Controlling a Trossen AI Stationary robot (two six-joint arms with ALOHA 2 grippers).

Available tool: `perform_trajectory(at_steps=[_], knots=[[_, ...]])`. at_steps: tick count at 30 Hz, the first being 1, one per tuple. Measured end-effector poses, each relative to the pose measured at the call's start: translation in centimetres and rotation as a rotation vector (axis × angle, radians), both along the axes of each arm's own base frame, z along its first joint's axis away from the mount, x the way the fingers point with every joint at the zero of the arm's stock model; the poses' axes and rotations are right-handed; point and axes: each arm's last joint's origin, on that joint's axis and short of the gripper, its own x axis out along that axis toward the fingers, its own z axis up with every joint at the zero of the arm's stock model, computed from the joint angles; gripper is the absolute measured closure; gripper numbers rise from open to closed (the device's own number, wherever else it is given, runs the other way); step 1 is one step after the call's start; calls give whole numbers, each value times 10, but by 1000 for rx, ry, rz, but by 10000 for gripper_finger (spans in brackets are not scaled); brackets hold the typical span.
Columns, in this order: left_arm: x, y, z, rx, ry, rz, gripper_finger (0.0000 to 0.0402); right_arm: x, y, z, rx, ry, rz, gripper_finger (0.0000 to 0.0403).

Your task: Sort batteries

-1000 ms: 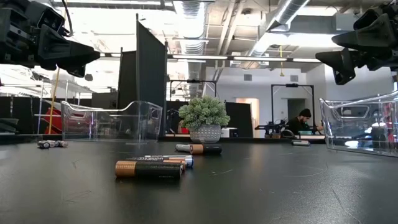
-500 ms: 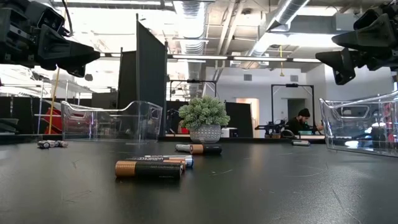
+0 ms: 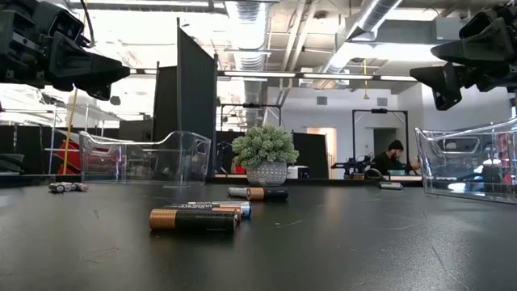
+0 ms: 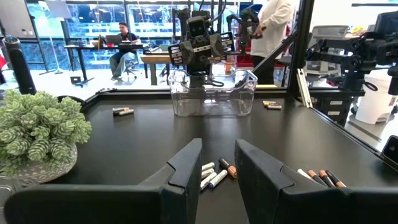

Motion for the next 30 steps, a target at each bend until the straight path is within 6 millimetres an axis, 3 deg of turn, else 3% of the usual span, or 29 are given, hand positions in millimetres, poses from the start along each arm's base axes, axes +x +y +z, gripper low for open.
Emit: perform_trajectory(at_steps=[20,26,30], knots=[[0,1,1,15,-12,48,310,0,0,0,0,0,0,168],[-1,7,6,-292,-97,247,310,0,0,0,0,0,0,168],[-1,8,7,-456,-132,273,310,0,0,0,0,0,0,168]])
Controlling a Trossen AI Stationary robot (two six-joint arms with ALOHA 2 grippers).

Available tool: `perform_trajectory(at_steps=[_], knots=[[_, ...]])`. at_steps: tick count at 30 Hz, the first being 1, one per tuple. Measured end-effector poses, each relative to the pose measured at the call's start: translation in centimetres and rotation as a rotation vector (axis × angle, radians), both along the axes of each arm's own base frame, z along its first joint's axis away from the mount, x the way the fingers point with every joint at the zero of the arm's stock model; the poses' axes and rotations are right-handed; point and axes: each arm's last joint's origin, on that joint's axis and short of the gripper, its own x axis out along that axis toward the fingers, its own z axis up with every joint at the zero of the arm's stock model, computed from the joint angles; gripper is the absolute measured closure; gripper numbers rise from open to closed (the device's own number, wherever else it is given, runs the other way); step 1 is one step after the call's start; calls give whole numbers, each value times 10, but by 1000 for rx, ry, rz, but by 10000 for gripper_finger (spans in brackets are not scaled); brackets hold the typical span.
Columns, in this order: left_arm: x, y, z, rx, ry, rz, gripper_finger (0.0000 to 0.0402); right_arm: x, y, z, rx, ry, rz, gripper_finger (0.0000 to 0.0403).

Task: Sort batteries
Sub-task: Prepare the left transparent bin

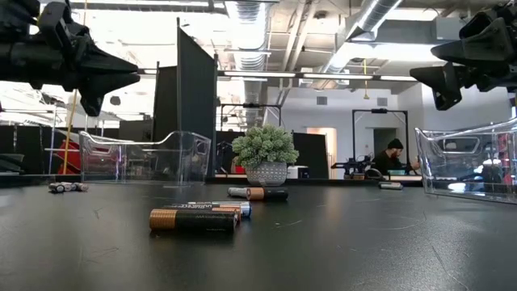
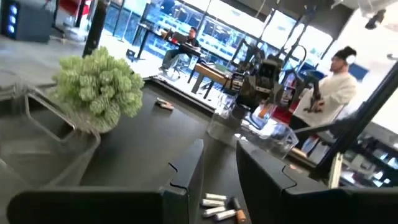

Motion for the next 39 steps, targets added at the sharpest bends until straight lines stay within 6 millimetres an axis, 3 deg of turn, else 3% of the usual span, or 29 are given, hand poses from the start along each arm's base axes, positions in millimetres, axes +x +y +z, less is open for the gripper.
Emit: perform_trajectory(at_steps=[14,24,39], knots=[[-2,2,6,-6,12,18,312,0,0,0,0,0,0,168],[-5,21,56,-142,180,273,335,0,0,0,0,0,0,168],[66,69,129,-69,579,353,336,0,0,0,0,0,0,168]])
